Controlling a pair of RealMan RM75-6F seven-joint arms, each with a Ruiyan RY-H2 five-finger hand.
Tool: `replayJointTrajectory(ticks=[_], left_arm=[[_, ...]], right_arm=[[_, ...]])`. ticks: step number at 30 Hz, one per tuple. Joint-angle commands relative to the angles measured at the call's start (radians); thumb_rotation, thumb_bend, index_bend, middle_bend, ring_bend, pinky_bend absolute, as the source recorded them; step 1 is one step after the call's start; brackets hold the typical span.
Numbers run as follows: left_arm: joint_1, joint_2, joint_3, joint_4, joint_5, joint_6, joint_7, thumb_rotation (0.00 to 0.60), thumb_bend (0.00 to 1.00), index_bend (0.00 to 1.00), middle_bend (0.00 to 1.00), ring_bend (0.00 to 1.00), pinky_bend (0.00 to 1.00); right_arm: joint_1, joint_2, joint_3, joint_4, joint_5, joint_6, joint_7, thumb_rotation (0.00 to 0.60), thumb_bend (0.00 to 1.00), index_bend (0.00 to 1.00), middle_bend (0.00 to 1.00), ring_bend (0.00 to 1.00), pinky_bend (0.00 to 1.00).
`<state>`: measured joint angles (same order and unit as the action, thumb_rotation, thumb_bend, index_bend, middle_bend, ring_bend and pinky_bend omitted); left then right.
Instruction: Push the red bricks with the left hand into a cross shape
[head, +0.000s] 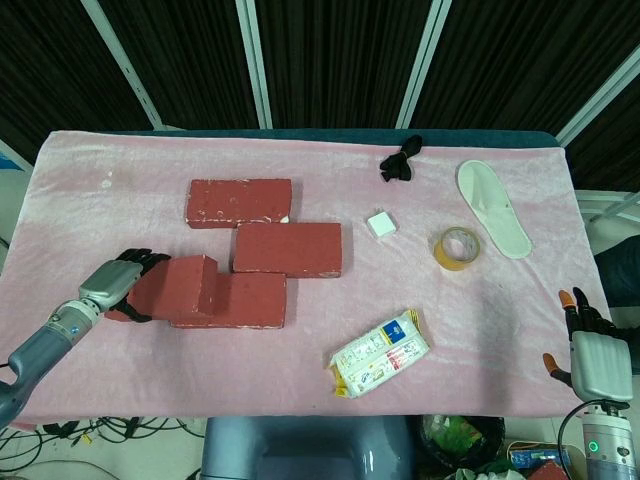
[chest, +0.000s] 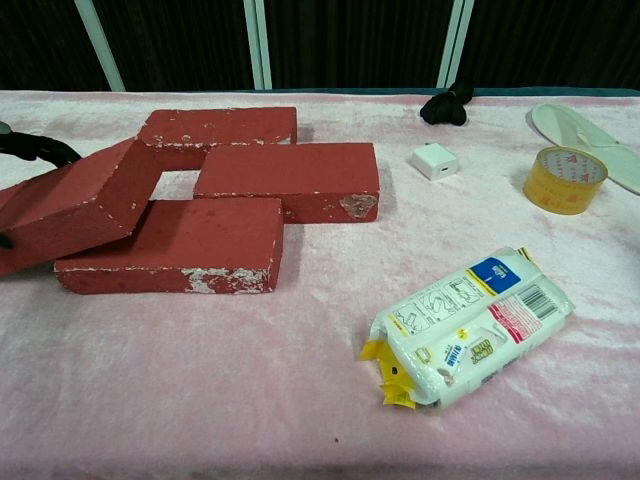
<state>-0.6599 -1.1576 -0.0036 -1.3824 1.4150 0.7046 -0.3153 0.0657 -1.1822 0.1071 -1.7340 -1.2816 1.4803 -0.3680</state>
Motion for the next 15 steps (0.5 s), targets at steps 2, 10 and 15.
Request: replayJointTrajectory(ticks=[2, 10, 15], left_arm=[[0.001, 0.001, 0.001, -0.001, 0.003, 0.004, -0.001, 0.6, 0.08, 0.16, 0.18, 0.0, 0.0], [0.004, 0.003, 0.006, -0.006, 0.002, 0.008, 0.006, 0.6, 0.08, 0.16, 0.18, 0.0, 0.0], [0.007, 0.005, 0.006, -0.005, -0.004, 0.011, 0.009, 0.6, 0.08, 0.16, 0.18, 0.0, 0.0]], right_arm=[[0.0, 0.0, 0.0, 0.0, -0.001, 0.0, 0.001, 0.6, 0.15, 0.08, 0.01, 0.15, 0.24], [-0.001, 0.003, -0.002, -0.001, -0.005, 0.002, 0.003, 0.6, 0.15, 0.08, 0.01, 0.15, 0.24], [0.0, 0.002, -0.001, 0.0, -0.002, 0.0, 0.002, 0.6, 0.15, 0.08, 0.01, 0.15, 0.24]])
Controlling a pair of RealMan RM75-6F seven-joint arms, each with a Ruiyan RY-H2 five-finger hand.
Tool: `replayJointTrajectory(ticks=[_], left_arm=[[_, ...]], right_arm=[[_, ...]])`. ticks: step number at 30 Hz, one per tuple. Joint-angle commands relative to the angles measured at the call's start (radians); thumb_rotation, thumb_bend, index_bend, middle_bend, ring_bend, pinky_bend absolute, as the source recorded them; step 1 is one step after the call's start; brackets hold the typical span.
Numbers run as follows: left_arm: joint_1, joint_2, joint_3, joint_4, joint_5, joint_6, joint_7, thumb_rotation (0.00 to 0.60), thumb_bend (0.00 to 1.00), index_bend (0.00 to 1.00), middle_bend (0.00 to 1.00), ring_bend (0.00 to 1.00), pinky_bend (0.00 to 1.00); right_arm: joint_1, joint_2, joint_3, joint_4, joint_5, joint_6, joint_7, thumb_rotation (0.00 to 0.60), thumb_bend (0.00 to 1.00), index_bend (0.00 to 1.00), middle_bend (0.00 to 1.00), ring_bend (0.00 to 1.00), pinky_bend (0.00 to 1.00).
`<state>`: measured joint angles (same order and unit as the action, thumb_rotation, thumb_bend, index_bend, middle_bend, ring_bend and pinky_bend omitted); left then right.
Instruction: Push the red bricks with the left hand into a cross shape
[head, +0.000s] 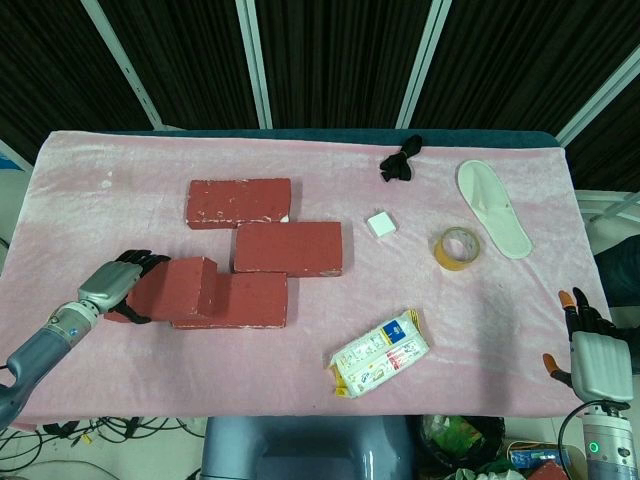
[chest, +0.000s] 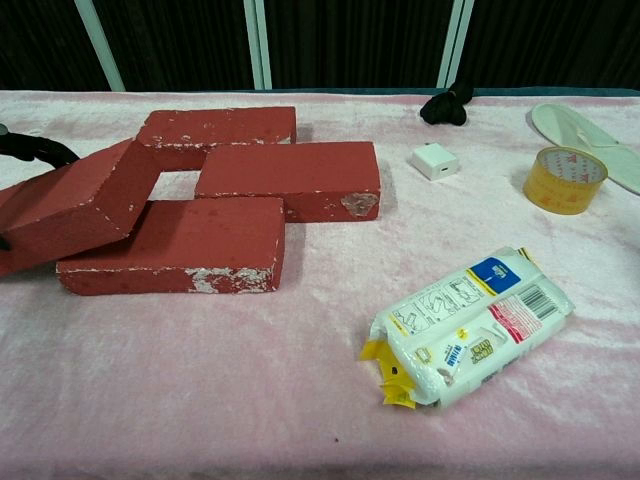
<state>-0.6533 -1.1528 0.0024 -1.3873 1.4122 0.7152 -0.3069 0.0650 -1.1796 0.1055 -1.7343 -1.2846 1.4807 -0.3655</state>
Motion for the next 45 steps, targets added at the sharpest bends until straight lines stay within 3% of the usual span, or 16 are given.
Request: replayJointTrajectory(ticks=[1, 18, 25, 31, 36, 40, 45], left_arm=[[0.0, 0.001, 0.0, 0.0, -0.001, 0.001, 0.001, 0.6, 0.08, 0.16, 0.18, 0.0, 0.0], [-0.001, 0.019, -0.004, -0.02, -0.004, 0.013, 0.021, 0.6, 0.08, 0.16, 0.19, 0.0, 0.0], [-0.027, 0.086, -0.052, -0.059, -0.05, 0.017, 0.064, 0.6, 0.08, 0.16, 0.19, 0.0, 0.0], [-0.11, 0.129, -0.102, -0.06, -0.172, -0.078, 0.205, 0.6, 0.08, 0.17, 0.19, 0.0, 0.0], [-0.192, 0.126, -0.108, -0.036, -0.306, -0.177, 0.337, 0.6, 0.09, 0.18, 0.19, 0.0, 0.0], [-0.256, 0.1, -0.088, 0.011, -0.398, -0.232, 0.44, 0.6, 0.09, 0.19, 0.2, 0.0, 0.0], [-0.342, 0.046, -0.014, 0.064, -0.597, -0.229, 0.616, 0.6, 0.1, 0.19, 0.2, 0.0, 0.0]], right_arm=[[0.0, 0.0, 0.001, 0.0, 0.001, 0.0, -0.001, 0.6, 0.15, 0.08, 0.01, 0.15, 0.24], [0.0, 0.0, 0.001, 0.0, 0.002, 0.0, 0.0, 0.6, 0.15, 0.08, 0.01, 0.15, 0.24], [0.0, 0.0, 0.0, -0.003, 0.004, -0.001, -0.001, 0.6, 0.15, 0.08, 0.01, 0.15, 0.24], [0.0, -0.001, 0.001, -0.004, 0.008, -0.002, -0.001, 0.6, 0.15, 0.08, 0.01, 0.15, 0.24], [0.0, -0.002, 0.002, -0.005, 0.011, -0.003, -0.002, 0.6, 0.15, 0.08, 0.01, 0.15, 0.24], [0.0, -0.002, 0.003, -0.005, 0.015, -0.003, -0.001, 0.6, 0.15, 0.08, 0.01, 0.15, 0.24], [0.001, 0.0, 0.007, -0.006, 0.024, -0.008, 0.002, 0.6, 0.15, 0.08, 0.01, 0.15, 0.24]])
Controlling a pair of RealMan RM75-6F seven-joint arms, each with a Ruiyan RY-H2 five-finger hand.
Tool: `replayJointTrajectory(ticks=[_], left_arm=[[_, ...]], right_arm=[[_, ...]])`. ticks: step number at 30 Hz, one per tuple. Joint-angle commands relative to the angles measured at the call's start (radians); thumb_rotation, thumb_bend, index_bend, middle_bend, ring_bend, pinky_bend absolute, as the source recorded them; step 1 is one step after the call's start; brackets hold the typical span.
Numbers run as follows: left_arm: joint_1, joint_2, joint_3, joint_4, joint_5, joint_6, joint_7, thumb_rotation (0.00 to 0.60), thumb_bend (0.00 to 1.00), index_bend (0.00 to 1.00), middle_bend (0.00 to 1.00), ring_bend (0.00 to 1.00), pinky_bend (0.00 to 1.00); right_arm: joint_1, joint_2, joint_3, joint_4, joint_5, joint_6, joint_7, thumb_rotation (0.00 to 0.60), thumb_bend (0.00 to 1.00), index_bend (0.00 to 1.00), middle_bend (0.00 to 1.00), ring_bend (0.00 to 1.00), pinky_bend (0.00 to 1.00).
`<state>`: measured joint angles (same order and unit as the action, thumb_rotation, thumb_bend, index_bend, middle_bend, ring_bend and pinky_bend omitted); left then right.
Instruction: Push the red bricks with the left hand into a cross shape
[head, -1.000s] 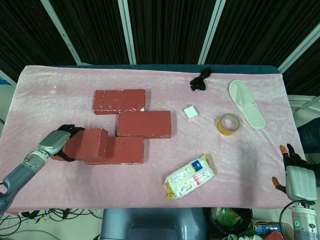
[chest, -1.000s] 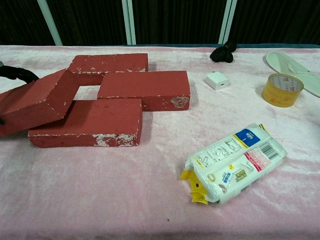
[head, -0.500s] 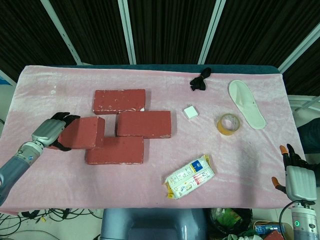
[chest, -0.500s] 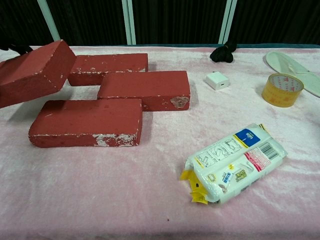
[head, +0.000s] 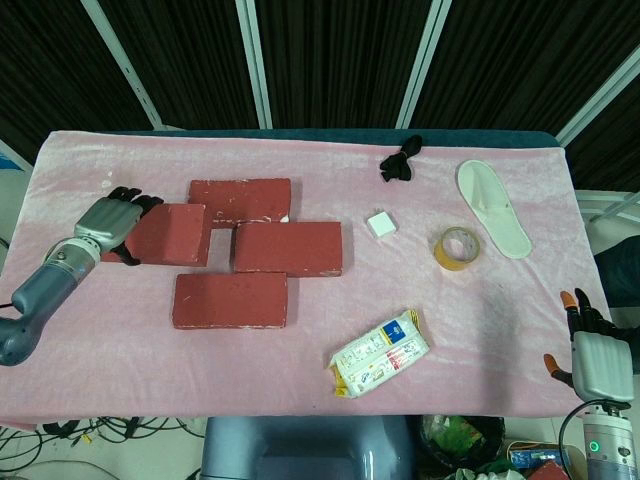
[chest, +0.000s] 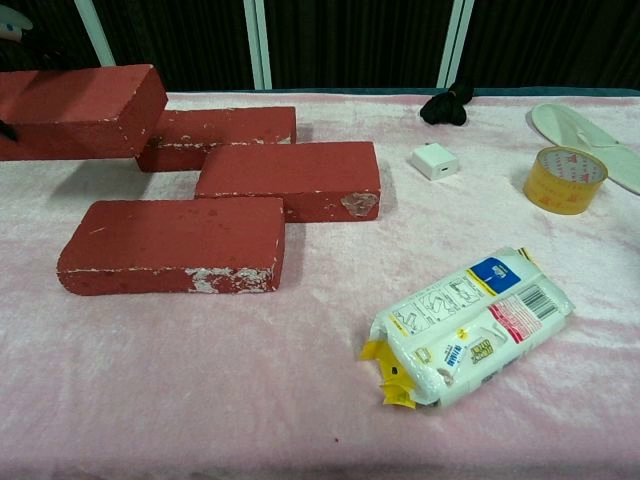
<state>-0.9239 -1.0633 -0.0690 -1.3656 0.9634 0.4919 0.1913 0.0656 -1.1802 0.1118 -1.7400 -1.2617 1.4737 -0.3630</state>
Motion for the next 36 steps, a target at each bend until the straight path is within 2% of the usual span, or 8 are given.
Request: replayJointTrajectory(ticks=[1, 6, 15, 24, 36], left_arm=[[-0.084, -0.05, 0.074, 0.042, -0.191, 0.002, 0.143, 0.6, 0.1, 0.19, 0.2, 0.0, 0.0], [-0.144, -0.08, 0.144, 0.044, -0.354, 0.012, 0.231, 0.6, 0.1, 0.19, 0.2, 0.0, 0.0], [-0.216, -0.117, 0.215, 0.037, -0.492, 0.019, 0.292, 0.6, 0.1, 0.19, 0.2, 0.0, 0.0], [-0.231, -0.159, 0.249, 0.061, -0.525, 0.032, 0.296, 0.6, 0.1, 0.19, 0.2, 0.0, 0.0], [-0.247, -0.188, 0.255, 0.071, -0.55, 0.049, 0.289, 0.6, 0.1, 0.19, 0.2, 0.0, 0.0]], right_arm=[[0.0, 0.001, 0.0, 0.0, 0.002, -0.001, 0.0, 0.6, 0.15, 0.08, 0.01, 0.15, 0.24], [0.0, 0.001, 0.001, -0.004, 0.007, -0.003, 0.001, 0.6, 0.15, 0.08, 0.01, 0.15, 0.24], [0.001, 0.002, 0.002, -0.004, 0.012, -0.004, 0.001, 0.6, 0.15, 0.08, 0.01, 0.15, 0.24], [0.002, 0.003, 0.003, -0.004, 0.015, -0.006, 0.004, 0.6, 0.15, 0.08, 0.01, 0.15, 0.24], [0.003, 0.003, 0.002, -0.004, 0.017, -0.006, 0.003, 0.6, 0.15, 0.08, 0.01, 0.15, 0.24]])
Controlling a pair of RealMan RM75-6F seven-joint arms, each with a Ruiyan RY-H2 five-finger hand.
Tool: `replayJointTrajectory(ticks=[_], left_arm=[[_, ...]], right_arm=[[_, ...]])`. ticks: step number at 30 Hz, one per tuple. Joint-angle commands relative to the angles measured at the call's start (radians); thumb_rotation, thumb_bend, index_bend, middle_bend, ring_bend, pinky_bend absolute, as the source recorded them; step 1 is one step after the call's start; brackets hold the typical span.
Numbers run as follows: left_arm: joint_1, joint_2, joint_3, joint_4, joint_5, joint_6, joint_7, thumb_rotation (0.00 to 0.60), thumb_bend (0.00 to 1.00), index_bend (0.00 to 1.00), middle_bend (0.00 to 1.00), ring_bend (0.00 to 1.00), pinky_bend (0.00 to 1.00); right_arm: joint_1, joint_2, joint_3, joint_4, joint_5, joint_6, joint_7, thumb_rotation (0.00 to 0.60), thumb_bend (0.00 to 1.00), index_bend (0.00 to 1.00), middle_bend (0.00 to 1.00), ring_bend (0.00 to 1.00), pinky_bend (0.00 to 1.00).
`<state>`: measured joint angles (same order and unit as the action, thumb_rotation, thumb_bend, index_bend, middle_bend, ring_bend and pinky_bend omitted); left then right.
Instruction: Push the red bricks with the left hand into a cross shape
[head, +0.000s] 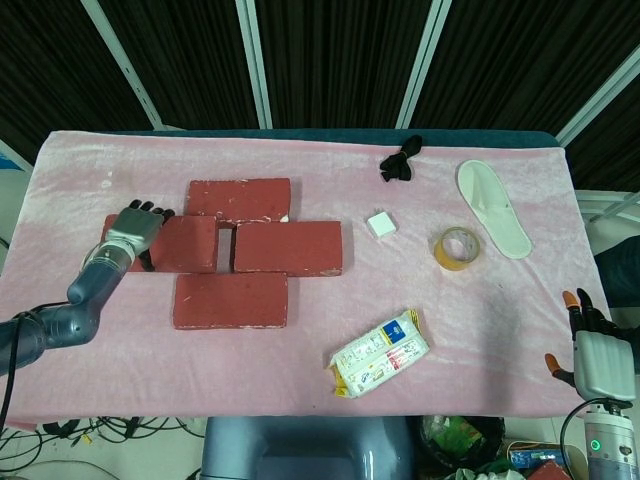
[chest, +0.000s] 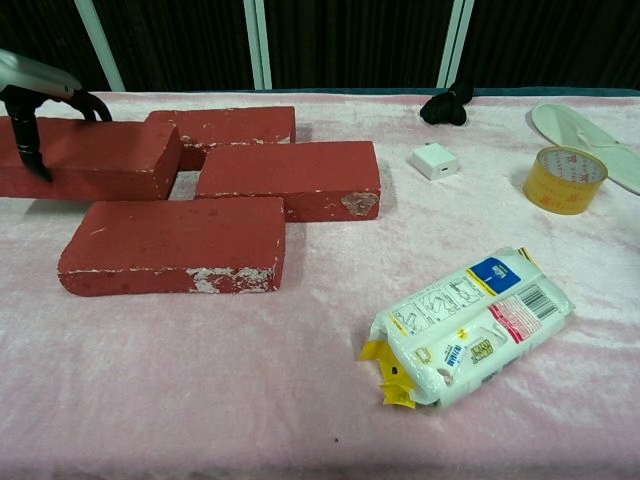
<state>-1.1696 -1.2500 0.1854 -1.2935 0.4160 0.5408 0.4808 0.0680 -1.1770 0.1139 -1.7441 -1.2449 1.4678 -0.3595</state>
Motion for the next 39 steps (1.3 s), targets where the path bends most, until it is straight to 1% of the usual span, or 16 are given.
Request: replayJointTrajectory(ticks=[1, 5, 11, 20, 29, 39], left_arm=[[-0.003, -0.004, 0.002, 0.0, -0.004, 0.0, 0.0, 0.6, 0.1, 0.19, 0.2, 0.0, 0.0], [-0.01, -0.013, 0.006, 0.0, -0.014, -0.002, 0.003, 0.6, 0.1, 0.19, 0.2, 0.0, 0.0], [-0.021, -0.019, -0.005, -0.009, -0.019, -0.011, -0.01, 0.6, 0.1, 0.19, 0.2, 0.0, 0.0], [-0.038, -0.041, 0.004, 0.015, -0.053, -0.01, -0.01, 0.6, 0.1, 0.19, 0.2, 0.0, 0.0], [-0.062, -0.042, 0.002, -0.012, -0.073, -0.03, -0.023, 0.6, 0.1, 0.19, 0.21, 0.0, 0.0], [-0.083, -0.063, 0.024, -0.008, -0.108, 0.006, -0.011, 0.6, 0.1, 0.19, 0.21, 0.0, 0.0]], right_arm=[[0.0, 0.0, 0.0, 0.0, 0.0, -0.001, 0.0, 0.6, 0.15, 0.08, 0.01, 0.15, 0.24], [0.0, 0.0, 0.0, 0.0, 0.001, -0.001, 0.0, 0.6, 0.15, 0.08, 0.01, 0.15, 0.24], [0.001, 0.0, 0.0, 0.0, 0.002, 0.0, 0.001, 0.6, 0.15, 0.08, 0.01, 0.15, 0.24], [0.001, 0.002, 0.0, -0.001, 0.003, -0.003, 0.004, 0.6, 0.15, 0.08, 0.01, 0.15, 0.24], [0.002, 0.001, 0.0, -0.002, 0.007, -0.003, 0.002, 0.6, 0.15, 0.08, 0.01, 0.15, 0.24], [0.002, 0.003, 0.0, -0.003, 0.008, -0.004, 0.006, 0.6, 0.15, 0.08, 0.01, 0.15, 0.24]])
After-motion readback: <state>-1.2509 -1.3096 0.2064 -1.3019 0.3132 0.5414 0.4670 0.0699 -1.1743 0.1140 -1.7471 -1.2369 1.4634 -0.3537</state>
